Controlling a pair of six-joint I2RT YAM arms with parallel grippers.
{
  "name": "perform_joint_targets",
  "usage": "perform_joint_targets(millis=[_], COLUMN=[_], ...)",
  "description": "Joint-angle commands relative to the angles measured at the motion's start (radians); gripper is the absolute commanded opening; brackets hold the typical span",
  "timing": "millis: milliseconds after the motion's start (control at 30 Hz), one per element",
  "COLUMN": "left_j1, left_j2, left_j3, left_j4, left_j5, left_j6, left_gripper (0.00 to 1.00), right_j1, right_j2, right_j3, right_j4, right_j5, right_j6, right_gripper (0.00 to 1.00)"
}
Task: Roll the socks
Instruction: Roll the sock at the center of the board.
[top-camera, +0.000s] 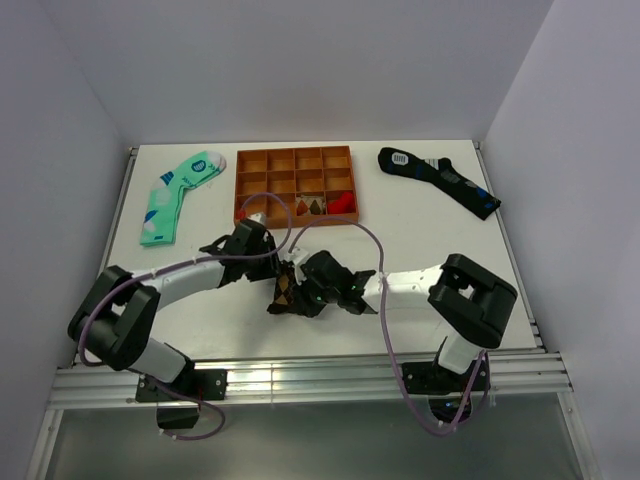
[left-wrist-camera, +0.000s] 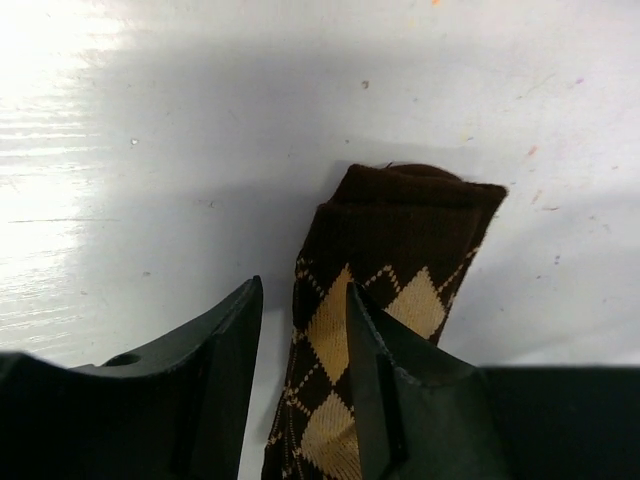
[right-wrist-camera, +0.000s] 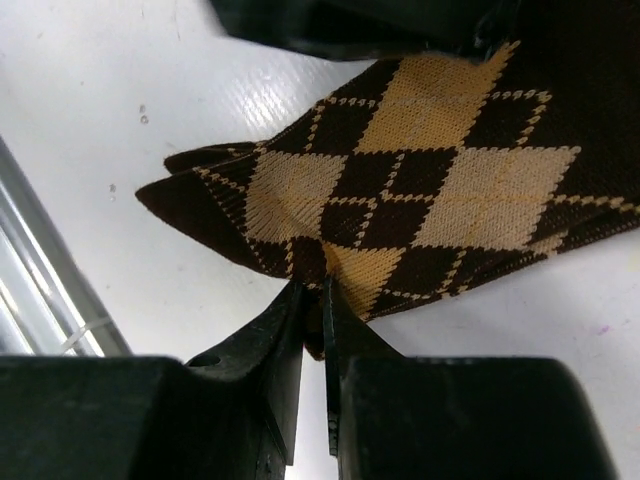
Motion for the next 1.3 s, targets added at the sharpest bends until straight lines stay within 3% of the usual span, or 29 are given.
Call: perform_joint_targets(millis=[0,167,333,567,800,1267], left_j1=[-0.011,-0.025,-0.054,-0.255,-0.321,-0.430], left_j2=[-0.089,-0.256,-0.443,-0.555,-0.701,-0.675], left_j3=[-0.036,-0.131,-0.290,-0.415,-0.554,-0.622], left_j4=[0.092,0.206,0.296,0.353,0.489,0.588], left_j5=[-0.052,-0.069,-0.104,-0.293,-0.350,-0.422], left_j6=[-0.005,-0.013,-0.056,-0.062,-0.067,-0.022], left_gripper=[0.45,0.48,0.48,0.48,0.50,0.50], right_j1=[-0.027,-0.073,-0.150,-0.220,-0.291,-0.329], right_j2=[0.035,0.067,0.078,0.129,0.198,0.319], right_j3=[0.084,0.139,0.104,0.177,0.265,0.394], right_j4=[-0.197,-0.298,-0.282,-0.379,-0.511,-0.683], right_j5=[-0.103,-0.194,-0.313,-0.431,-0.533,-0.568], right_j6=[0.034,0.028,0.030,0.027,0.013,-0.032], right_gripper=[0.17,0.17,0.17,0.18,0.18,0.18])
